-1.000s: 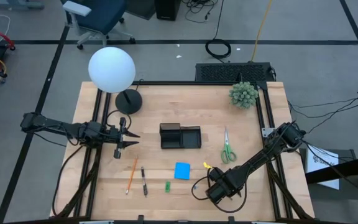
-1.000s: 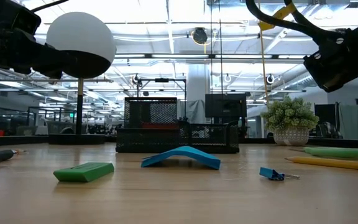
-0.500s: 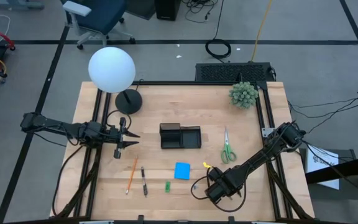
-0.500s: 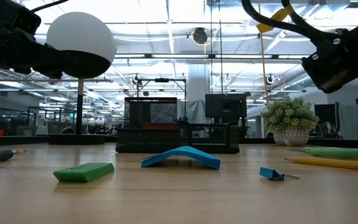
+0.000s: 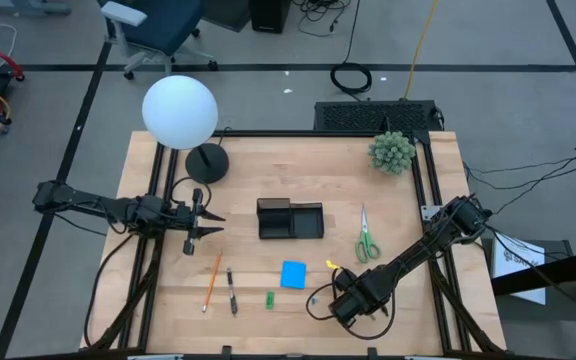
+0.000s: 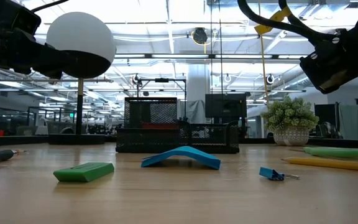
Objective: Pick and place office supplies into organizer
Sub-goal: Put the yellow pencil into the black desk organizer
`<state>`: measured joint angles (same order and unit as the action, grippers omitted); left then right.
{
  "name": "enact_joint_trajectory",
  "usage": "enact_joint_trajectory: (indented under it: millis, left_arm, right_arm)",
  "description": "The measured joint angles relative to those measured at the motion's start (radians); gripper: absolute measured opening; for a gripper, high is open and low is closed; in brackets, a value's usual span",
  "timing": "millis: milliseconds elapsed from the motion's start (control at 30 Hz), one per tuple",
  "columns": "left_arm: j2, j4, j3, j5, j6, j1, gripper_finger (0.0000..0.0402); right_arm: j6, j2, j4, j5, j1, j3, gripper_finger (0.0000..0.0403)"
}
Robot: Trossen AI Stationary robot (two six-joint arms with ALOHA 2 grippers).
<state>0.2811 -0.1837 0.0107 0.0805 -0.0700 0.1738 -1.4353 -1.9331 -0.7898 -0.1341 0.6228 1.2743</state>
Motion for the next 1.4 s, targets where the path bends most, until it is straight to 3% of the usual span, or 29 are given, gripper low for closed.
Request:
enact_joint_trajectory:
  millis: [1400]
  left_arm:
    - [0.0, 0.0, 0.0, 0.0, 0.0, 0.0, 0.0115]
  right_arm:
    - [-0.016, 0.013, 0.008, -0.006, -0.011, -0.002, 0.0004]
